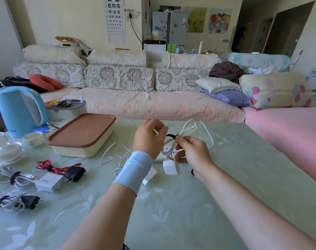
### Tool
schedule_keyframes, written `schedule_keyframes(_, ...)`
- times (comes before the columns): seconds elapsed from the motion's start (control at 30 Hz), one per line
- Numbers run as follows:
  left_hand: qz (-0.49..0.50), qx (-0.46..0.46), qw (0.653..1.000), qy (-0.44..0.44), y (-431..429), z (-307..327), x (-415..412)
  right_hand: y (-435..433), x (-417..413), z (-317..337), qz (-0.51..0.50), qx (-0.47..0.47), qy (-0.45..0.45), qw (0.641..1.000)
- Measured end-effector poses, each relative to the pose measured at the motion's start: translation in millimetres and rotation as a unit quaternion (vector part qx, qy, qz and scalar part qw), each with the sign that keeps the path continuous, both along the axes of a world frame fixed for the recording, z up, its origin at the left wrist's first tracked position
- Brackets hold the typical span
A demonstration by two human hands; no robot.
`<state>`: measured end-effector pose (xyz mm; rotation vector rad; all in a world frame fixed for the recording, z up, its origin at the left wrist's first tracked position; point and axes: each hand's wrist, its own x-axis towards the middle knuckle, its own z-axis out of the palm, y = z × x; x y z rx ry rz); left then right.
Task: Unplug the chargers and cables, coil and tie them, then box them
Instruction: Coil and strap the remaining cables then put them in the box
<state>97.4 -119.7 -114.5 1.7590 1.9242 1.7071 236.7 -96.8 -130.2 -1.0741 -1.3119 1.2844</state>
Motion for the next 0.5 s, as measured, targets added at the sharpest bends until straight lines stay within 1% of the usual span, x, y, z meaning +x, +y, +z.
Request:
schedule_keyframes(0.07, -0.063, -0.045, 0.996, 0.042, -4.0, 0.6, 6.0, 0.6, 1.5, 2.3, -0.011, -0.028, 0.032, 0.999)
schedule_keyframes(0.13, -0.094, -0.084, 0.99, 0.065, -5.7, -1.5, 12.5, 1.4, 3.2, 3.0, -0.023, -0.044, 0.049, 0.998)
schedule_keyframes(0.2, -0.102, -0.102, 0.988, 0.063, -5.7, -2.8, 16.0, 2.6, 4.6, 2.5, -0.03, -0.045, 0.042, 0.998)
schedule_keyframes(0.23, -0.106, -0.11, 0.987, 0.048, -5.0, -3.5, 15.7, 2.9, 5.5, 1.9, -0.03, -0.041, 0.036, 0.998)
schedule_keyframes(0.3, -0.124, -0.134, 0.983, -0.018, -3.2, -5.5, 13.7, 4.2, 8.6, 1.4, -0.023, -0.025, 0.021, 0.999)
schedule_keyframes(0.37, -0.149, -0.146, 0.972, -0.111, -2.2, -6.8, 13.5, 4.7, 13.0, 2.9, 0.0, 0.006, -0.008, 1.0)
schedule_keyframes(0.43, -0.149, -0.149, 0.956, -0.201, -1.0, -6.9, 12.1, 6.4, 17.3, 4.4, 0.026, 0.055, -0.056, 0.997)
schedule_keyframes(0.5, -0.154, -0.157, 0.933, -0.284, 0.2, -7.7, 10.3, 9.6, 20.7, 5.1, 0.034, 0.111, -0.101, 0.988)
